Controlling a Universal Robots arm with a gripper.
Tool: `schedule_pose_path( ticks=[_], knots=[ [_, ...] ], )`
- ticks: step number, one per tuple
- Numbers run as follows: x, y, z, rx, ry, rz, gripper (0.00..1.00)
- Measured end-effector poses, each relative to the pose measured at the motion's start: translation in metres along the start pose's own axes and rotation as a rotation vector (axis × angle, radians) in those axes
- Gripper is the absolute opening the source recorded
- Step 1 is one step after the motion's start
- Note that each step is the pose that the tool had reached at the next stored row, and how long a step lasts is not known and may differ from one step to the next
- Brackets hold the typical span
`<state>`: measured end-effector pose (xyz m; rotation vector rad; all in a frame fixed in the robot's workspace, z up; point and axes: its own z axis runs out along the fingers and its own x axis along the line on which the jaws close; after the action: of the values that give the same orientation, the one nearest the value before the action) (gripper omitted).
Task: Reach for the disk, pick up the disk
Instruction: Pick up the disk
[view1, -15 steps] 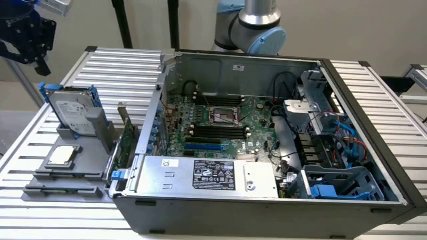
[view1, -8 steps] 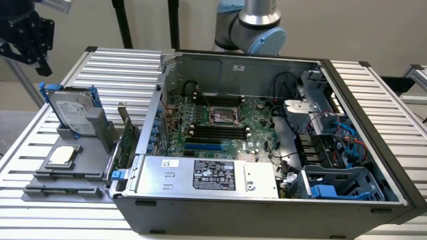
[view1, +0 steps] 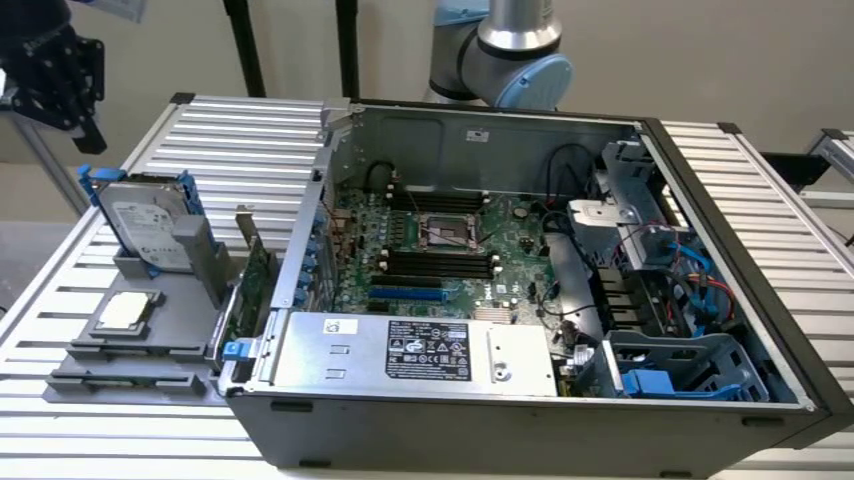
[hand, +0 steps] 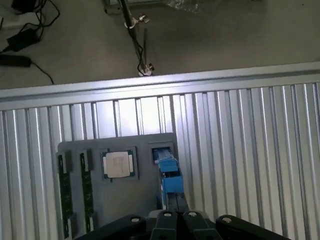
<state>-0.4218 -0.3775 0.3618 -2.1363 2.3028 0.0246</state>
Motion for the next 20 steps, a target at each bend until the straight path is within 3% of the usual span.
schedule_pose_path(
  ticks=[5,16,20],
  knots=[
    [-0.0003,-0.0050,0.0028,-0.0006,0.0006,-0.044,0.11],
    [-0.0002,-0.0058,0.0099,-0.0024,-0.0003,-0.030,0.12],
    [-0.0002,-0.0057,0.0100,-0.0023,-0.0002,-0.030,0.30]
  ],
)
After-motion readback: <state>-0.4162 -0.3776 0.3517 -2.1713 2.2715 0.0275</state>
